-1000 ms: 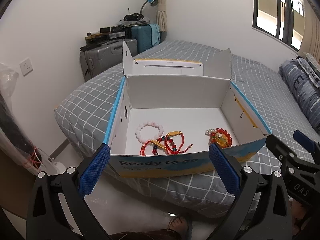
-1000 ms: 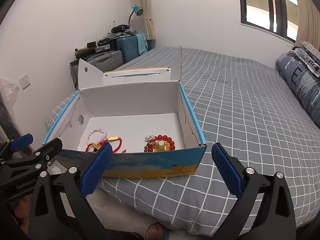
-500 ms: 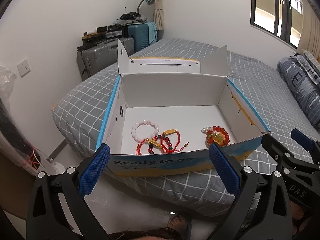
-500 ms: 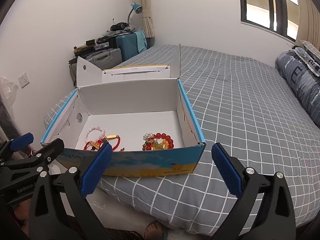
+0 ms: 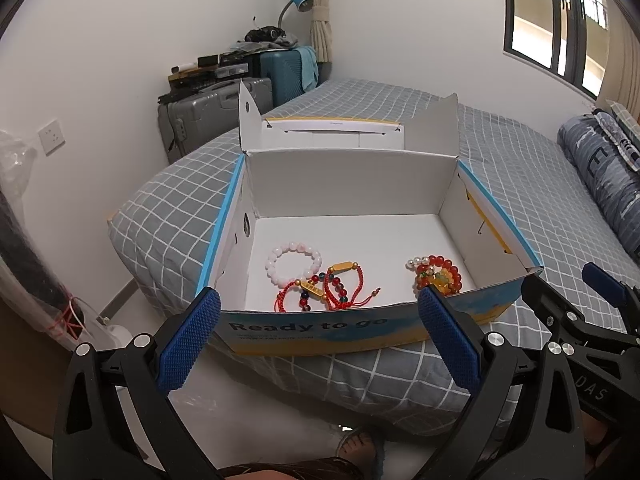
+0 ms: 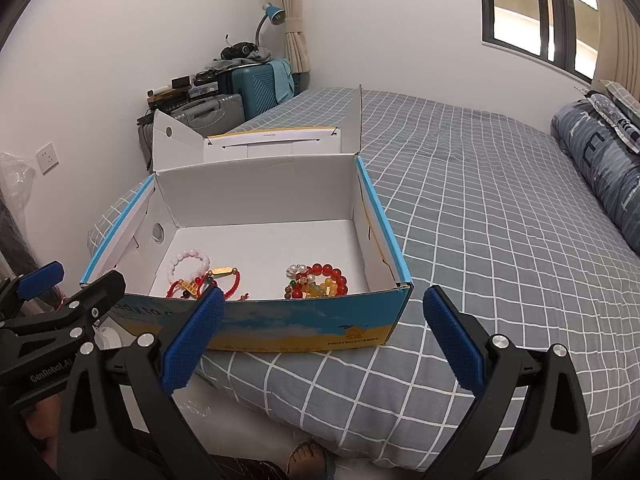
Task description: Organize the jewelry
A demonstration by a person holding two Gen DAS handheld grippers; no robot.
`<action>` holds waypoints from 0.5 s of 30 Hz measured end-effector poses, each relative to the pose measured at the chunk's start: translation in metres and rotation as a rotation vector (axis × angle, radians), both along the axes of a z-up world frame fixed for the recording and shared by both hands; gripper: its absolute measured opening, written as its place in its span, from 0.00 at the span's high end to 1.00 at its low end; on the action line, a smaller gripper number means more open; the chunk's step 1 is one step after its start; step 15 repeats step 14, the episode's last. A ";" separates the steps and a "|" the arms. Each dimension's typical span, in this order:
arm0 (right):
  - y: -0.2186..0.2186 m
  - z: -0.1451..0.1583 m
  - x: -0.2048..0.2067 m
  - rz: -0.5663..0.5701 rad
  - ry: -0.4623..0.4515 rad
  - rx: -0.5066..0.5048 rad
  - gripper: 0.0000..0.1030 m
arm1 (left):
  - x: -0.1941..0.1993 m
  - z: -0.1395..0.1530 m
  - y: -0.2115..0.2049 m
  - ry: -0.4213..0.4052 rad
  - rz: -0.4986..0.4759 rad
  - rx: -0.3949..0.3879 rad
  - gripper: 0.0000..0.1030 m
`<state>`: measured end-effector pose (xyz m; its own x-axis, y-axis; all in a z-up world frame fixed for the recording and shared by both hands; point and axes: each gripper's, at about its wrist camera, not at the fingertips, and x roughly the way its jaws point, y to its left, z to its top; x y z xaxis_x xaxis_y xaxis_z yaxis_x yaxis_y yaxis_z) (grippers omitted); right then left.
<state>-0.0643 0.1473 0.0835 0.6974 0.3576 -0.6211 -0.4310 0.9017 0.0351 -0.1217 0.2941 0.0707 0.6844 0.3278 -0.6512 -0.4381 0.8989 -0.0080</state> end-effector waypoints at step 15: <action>0.001 -0.001 0.001 -0.007 0.004 -0.002 0.07 | -0.001 0.000 0.001 0.011 0.004 -0.004 0.05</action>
